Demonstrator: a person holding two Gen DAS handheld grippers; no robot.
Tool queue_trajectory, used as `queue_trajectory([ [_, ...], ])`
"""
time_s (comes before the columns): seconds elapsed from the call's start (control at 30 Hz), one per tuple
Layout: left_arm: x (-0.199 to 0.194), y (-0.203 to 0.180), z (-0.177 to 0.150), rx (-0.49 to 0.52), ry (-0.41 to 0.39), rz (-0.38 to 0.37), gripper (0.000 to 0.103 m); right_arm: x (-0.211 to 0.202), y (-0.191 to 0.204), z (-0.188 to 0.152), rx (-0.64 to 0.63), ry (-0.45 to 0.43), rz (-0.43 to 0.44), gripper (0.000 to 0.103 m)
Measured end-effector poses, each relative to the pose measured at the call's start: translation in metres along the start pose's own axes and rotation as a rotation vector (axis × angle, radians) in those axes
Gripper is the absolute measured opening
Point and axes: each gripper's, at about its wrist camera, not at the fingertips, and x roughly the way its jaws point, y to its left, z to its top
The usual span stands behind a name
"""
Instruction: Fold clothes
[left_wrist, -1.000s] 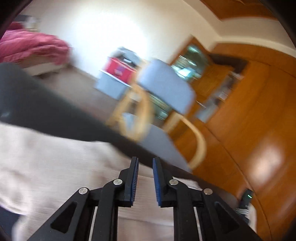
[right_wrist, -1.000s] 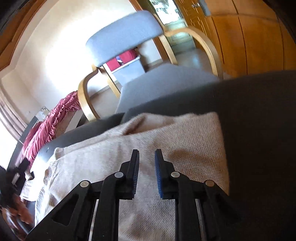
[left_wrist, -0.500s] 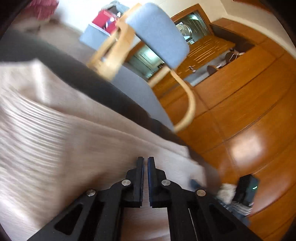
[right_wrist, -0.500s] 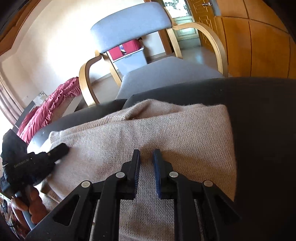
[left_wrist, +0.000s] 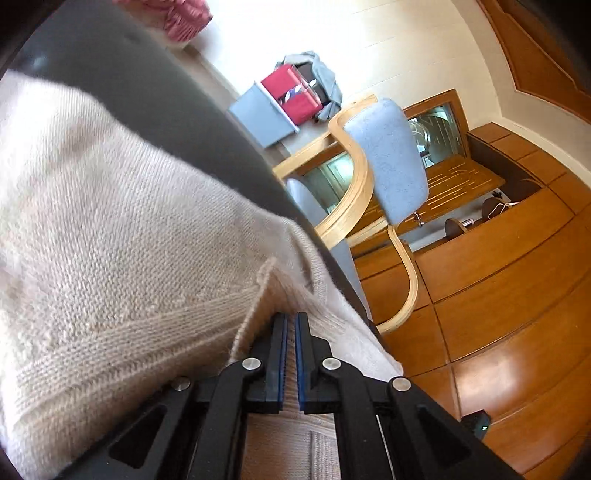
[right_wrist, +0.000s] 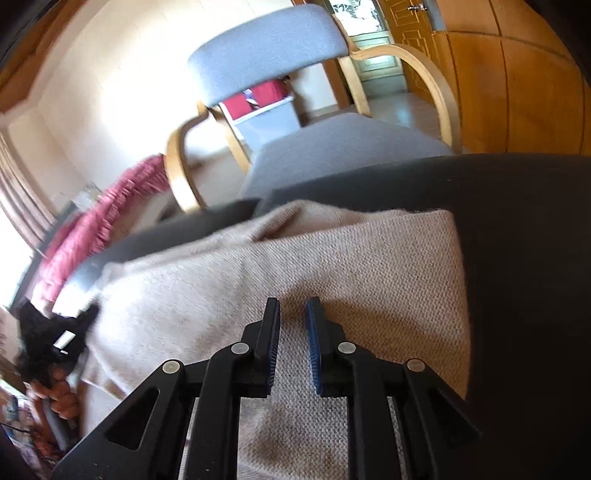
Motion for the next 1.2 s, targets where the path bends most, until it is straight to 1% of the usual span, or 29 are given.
queue_trajectory([
  [0.07,0.014,-0.021,-0.017,0.038,0.034,-0.012,0.007,-0.009,-0.005,0.002,0.03,-0.038,0.033,0.015],
  [0.13,0.028,-0.043,-0.034,0.076,0.068,-0.025,0.008,-0.017,-0.01,0.006,0.033,-0.056,0.009,0.015],
  [0.17,0.035,-0.053,-0.043,0.095,0.085,-0.031,0.012,-0.018,-0.012,0.006,0.034,-0.053,-0.02,0.015],
  [0.23,0.049,-0.075,-0.06,0.133,0.119,-0.043,0.013,-0.016,-0.022,0.005,0.064,-0.029,-0.049,0.015],
  [0.3,0.063,-0.096,-0.077,0.171,0.153,-0.055,0.014,-0.009,-0.031,0.003,0.101,0.001,-0.043,0.015],
  [0.47,0.099,-0.149,-0.12,0.266,0.238,-0.086,0.014,-0.009,-0.035,0.002,0.116,-0.001,-0.04,0.014],
  [0.53,0.113,-0.17,-0.137,0.304,0.272,-0.099,0.014,-0.01,-0.037,0.002,0.124,-0.002,-0.04,0.009],
  [0.57,0.12,-0.181,-0.146,0.323,0.29,-0.105,0.014,-0.01,-0.037,0.001,0.128,-0.002,-0.04,0.008],
  [0.6,0.127,-0.182,-0.154,0.324,0.305,-0.086,0.014,-0.011,-0.038,0.001,0.132,-0.002,-0.04,0.008],
  [0.63,0.132,-0.174,-0.156,0.296,0.32,-0.069,0.011,-0.011,-0.039,0.001,0.136,-0.002,-0.04,0.008],
  [0.67,0.132,-0.166,-0.152,0.256,0.323,-0.076,0.006,-0.011,-0.04,0.001,0.14,-0.003,-0.039,0.008],
  [0.7,0.13,-0.162,-0.147,0.239,0.318,-0.079,0.006,-0.011,-0.04,0.001,0.144,-0.003,-0.039,0.008],
  [0.73,0.127,-0.159,-0.144,0.237,0.314,-0.075,0.006,-0.012,-0.041,0.0,0.147,-0.003,-0.039,0.008],
  [0.77,0.125,-0.156,-0.141,0.235,0.31,-0.07,0.002,-0.012,-0.041,0.0,0.147,-0.003,-0.039,0.008],
  [0.83,0.114,-0.151,-0.137,0.243,0.311,-0.072,0.001,-0.012,-0.04,0.0,0.148,-0.003,-0.038,0.008],
  [0.9,0.094,-0.144,-0.135,0.235,0.306,-0.082,0.003,-0.012,-0.039,0.0,0.147,-0.003,-0.037,0.008],
  [1.0,0.073,-0.118,-0.114,0.163,0.26,-0.073,0.004,-0.012,-0.038,0.0,0.147,-0.003,-0.039,0.008],
  [1.07,0.057,-0.093,-0.096,0.09,0.239,-0.09,0.004,-0.012,-0.037,0.0,0.143,-0.003,-0.043,0.008],
  [1.2,0.018,-0.04,-0.061,-0.057,0.119,-0.063,0.004,-0.012,-0.035,0.001,0.137,-0.002,-0.047,0.008],
])
